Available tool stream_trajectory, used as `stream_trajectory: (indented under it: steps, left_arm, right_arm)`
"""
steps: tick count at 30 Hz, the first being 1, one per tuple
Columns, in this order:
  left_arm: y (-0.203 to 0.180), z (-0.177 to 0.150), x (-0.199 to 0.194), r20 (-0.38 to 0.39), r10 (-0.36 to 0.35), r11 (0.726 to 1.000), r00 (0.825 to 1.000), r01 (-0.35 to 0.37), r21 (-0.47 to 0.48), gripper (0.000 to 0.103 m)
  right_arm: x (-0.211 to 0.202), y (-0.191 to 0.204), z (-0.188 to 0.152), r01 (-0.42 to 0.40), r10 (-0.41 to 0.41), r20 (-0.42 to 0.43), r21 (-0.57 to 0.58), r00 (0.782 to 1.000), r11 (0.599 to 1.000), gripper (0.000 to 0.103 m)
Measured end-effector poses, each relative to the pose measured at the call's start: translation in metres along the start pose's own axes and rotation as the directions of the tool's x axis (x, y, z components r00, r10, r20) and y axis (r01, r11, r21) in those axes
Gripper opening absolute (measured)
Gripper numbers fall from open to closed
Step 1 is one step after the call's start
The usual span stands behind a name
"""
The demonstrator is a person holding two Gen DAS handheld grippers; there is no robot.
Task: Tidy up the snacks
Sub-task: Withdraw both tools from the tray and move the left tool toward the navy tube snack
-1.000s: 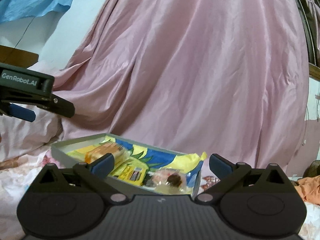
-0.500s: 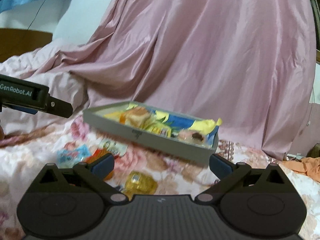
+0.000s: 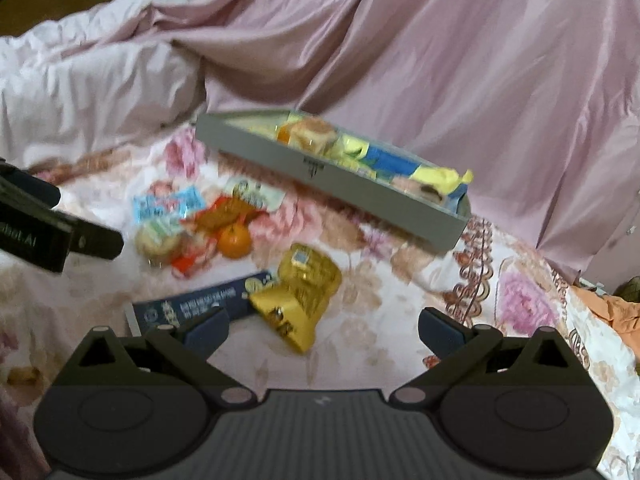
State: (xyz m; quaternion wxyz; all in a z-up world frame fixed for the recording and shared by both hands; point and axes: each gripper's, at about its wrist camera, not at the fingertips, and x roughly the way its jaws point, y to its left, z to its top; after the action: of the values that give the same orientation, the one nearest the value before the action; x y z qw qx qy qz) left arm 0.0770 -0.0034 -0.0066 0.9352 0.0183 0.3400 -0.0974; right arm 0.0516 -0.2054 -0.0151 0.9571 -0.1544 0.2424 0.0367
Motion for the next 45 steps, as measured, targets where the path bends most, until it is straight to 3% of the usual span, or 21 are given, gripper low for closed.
stream_trajectory:
  steps: [11,23,35,45]
  left_arm:
    - [-0.01,-0.002,0.019,-0.09,-0.019,0.998,0.996,0.024,0.052,0.102]
    - [-0.024,-0.004,0.042,-0.144,-0.048,0.988,0.988,0.069,0.141,0.102]
    - [-0.049,-0.003,0.065,-0.122,-0.073,0.946,0.99,0.107,0.307,0.102]
    - [-0.062,-0.004,0.076,-0.116,-0.137,0.911,0.984,0.171,0.374,0.098]
  right_arm:
    - [0.026,-0.019,-0.002,-0.009,0.025,-0.123,0.129,0.992,0.992,0.103]
    - [0.04,-0.023,0.007,-0.048,0.066,-0.136,0.131,0.989,0.99,0.103]
    - [0.087,-0.054,0.017,-0.181,0.229,-0.141,0.287,0.963,0.941,0.103]
    - [0.116,-0.04,0.02,-0.217,0.264,-0.146,0.273,0.953,0.937,0.1]
